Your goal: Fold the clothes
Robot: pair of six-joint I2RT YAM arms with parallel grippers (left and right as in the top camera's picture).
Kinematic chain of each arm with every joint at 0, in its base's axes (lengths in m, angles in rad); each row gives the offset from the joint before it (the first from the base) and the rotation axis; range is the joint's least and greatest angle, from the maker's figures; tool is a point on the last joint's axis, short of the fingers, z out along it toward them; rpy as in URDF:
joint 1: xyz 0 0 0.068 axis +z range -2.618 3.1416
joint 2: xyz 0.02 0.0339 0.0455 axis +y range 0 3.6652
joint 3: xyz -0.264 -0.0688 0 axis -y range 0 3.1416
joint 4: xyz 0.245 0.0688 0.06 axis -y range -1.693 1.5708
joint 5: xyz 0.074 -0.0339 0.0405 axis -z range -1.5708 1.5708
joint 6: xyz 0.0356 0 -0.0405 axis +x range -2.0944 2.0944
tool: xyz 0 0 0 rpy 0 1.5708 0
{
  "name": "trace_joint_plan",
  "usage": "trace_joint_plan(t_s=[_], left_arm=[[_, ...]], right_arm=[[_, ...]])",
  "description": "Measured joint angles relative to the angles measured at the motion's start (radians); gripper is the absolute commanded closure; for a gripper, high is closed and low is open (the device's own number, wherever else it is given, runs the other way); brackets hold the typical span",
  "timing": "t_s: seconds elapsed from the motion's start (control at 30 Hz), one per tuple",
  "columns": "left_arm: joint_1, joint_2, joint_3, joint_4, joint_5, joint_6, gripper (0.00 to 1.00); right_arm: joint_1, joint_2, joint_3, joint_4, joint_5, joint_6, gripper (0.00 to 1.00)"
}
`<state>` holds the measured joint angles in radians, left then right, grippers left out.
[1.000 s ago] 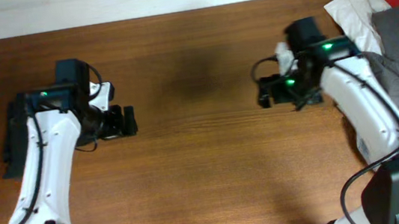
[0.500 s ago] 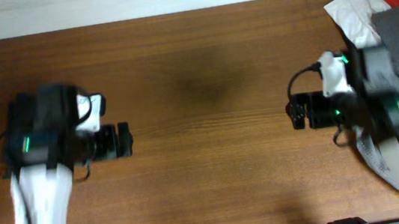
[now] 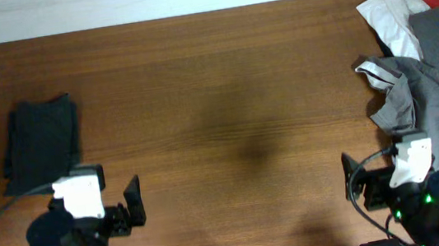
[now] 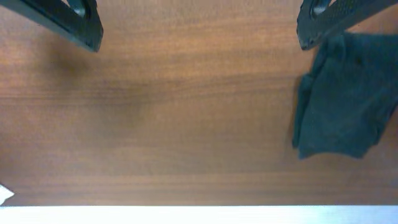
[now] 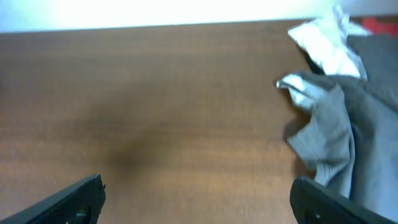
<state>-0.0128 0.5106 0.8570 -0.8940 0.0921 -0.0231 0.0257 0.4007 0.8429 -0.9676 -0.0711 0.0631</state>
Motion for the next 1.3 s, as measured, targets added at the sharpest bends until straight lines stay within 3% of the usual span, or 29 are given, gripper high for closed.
trace_joint_plan(t_s=[0.67,1.0,1.3], left_arm=[[0.000,-0.013,-0.003,-0.142,-0.003,0.000,0.01],[0.000,-0.013,-0.003,-0.143,-0.003,0.000,0.01],[0.000,-0.013,-0.003,-0.143,-0.003,0.000,0.01]], right_arm=[[0.000,-0.013,-0.006,-0.079,0.003,-0.006,0.01],[0.000,-0.233,-0.076,-0.114,0.003,-0.007,0.01],[0.000,-0.388,-0.274,0.123,0.000,-0.008,0.01]])
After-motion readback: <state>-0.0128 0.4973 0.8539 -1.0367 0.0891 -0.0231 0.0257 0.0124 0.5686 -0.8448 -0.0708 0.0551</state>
